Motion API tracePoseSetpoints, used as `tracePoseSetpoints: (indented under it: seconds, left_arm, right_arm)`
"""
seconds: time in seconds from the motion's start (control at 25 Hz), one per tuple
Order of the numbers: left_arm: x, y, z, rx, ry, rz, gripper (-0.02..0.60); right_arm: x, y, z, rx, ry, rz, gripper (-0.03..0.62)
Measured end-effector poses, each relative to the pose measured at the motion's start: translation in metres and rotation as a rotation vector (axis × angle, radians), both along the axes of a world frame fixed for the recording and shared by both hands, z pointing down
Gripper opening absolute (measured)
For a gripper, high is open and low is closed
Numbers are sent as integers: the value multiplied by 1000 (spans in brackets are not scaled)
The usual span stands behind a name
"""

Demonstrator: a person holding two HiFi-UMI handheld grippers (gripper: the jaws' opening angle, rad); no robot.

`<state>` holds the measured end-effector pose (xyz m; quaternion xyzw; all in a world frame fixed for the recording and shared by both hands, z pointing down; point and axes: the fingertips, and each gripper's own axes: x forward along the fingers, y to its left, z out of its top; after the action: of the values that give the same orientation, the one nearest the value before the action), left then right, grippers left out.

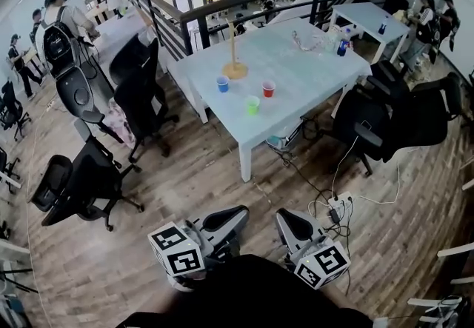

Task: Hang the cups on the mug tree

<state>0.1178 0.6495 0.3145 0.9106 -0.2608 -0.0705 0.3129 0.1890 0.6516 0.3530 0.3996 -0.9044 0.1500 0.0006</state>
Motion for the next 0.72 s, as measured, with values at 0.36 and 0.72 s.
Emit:
tracePoseSetpoints:
  seconds: [0.36, 0.72]
  left_arm:
    - [-30, -108, -2, -20, 17, 53, 28]
    - [-89, -190, 2, -44, 39, 54, 28]
  right_arm:
    - [-26, -106, 0, -22, 7, 75, 43]
    - [-81, -189, 5, -76, 12, 100, 43]
